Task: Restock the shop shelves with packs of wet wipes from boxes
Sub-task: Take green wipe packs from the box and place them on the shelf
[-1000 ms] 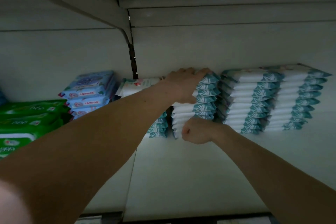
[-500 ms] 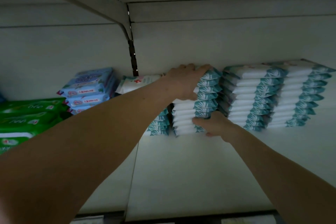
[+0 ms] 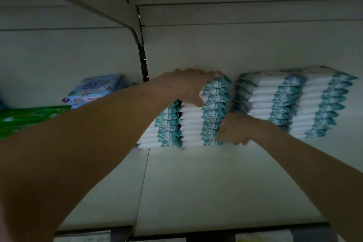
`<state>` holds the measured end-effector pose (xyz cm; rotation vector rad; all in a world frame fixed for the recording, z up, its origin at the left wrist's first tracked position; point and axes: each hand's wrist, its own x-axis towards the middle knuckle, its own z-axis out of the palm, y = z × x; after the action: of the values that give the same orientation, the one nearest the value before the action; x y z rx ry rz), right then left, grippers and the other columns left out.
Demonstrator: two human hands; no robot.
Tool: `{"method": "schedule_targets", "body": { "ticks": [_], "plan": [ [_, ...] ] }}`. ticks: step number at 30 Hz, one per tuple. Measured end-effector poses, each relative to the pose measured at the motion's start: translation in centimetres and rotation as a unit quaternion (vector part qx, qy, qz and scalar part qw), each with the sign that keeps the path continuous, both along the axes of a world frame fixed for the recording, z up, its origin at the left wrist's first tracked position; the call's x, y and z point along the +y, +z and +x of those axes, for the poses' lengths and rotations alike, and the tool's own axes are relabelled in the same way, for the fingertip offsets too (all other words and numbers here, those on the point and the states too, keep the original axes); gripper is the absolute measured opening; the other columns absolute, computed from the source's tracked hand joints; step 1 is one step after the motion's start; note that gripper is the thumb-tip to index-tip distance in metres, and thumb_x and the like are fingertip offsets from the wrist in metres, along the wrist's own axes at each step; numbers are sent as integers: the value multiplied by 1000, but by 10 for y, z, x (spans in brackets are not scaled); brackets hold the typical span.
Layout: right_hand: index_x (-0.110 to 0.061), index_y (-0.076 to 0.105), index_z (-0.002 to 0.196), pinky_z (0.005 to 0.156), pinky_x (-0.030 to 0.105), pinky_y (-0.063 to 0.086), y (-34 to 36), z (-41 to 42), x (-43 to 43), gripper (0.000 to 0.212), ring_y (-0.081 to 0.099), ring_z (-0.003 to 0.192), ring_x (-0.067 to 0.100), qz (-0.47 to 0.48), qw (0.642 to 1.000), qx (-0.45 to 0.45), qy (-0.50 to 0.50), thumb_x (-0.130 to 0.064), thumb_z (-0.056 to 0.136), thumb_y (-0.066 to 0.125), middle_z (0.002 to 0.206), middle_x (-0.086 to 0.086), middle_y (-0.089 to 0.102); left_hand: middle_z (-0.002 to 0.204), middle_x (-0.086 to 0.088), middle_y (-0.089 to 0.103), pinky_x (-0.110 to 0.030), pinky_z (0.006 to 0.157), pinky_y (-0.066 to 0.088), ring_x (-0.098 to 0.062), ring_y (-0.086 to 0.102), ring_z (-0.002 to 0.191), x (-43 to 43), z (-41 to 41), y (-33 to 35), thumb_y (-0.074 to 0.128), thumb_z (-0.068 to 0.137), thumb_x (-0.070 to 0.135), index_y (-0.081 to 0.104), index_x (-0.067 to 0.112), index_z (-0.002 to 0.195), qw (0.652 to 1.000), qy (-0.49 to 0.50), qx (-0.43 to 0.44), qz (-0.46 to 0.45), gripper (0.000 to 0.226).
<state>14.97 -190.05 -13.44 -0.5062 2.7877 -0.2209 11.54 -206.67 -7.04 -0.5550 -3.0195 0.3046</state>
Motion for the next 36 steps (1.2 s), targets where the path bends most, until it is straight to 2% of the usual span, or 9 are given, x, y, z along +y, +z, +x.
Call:
{"method": "schedule_targets", "body": {
  "ticks": [4,10,13,17,19,21,23,29,36],
  "plan": [
    [-3,67,81,73,32,51,14,-6,-9,35,62,77,21,-85,994,66,36,-32,93,52,84,12,68,157,-5,22,-46,107,31,-27,32,137,-2,-1,3,63,87,46,-4,33,152,1000,11,-13,-14,94],
    [-11,47,66,62,27,39,9,-8,-25,34,52,75,20,-51,997,53,29,-29,94,47,73,4,52,157,-6,21,-47,107,25,-29,30,138,0,7,8,62,86,52,-5,34,152,999,25,-1,-37,96],
    [-5,63,83,76,30,48,13,-3,-31,29,62,88,25,-56,996,32,60,-26,94,47,89,8,63,157,-8,19,-48,110,22,-29,26,140,-7,14,12,68,80,54,-4,33,152,997,57,-7,-47,105],
    [-11,64,120,91,26,41,20,5,-51,33,54,117,22,-108,988,19,112,-29,100,44,126,2,58,156,-5,22,-48,111,18,-28,29,138,-13,20,13,66,83,53,-2,34,152,994,77,-4,-75,99],
    [-10,62,124,85,22,44,22,0,-60,33,56,114,21,-119,987,27,105,-27,100,45,129,3,58,154,-4,26,-49,110,18,-28,34,135,-14,20,11,64,85,52,-1,34,152,995,74,-1,-67,95],
    [-12,62,125,66,11,41,22,-3,-65,30,58,109,19,-105,989,34,98,-18,99,47,122,3,61,151,-4,31,-45,108,23,-28,40,130,-16,20,9,63,85,51,2,34,152,996,69,3,-49,92],
    [-10,62,124,60,16,40,24,-3,-66,30,59,100,17,-94,991,32,95,-16,98,48,121,6,63,148,-4,35,-43,104,27,-27,43,127,-14,22,8,64,86,49,5,32,152,997,68,5,-44,90],
    [-10,46,140,105,25,32,37,11,-61,45,39,132,24,-8,995,36,96,-32,103,37,148,10,39,147,-9,33,-41,107,26,-29,37,130,-6,35,21,63,89,40,10,27,153,997,42,16,-62,84],
    [-1,56,128,101,34,40,46,32,-22,39,49,122,30,17,997,59,43,-24,99,44,134,17,52,139,-9,41,-38,102,29,-28,41,125,28,47,32,53,95,34,33,24,146,998,-30,52,-32,56]
  ]
}}
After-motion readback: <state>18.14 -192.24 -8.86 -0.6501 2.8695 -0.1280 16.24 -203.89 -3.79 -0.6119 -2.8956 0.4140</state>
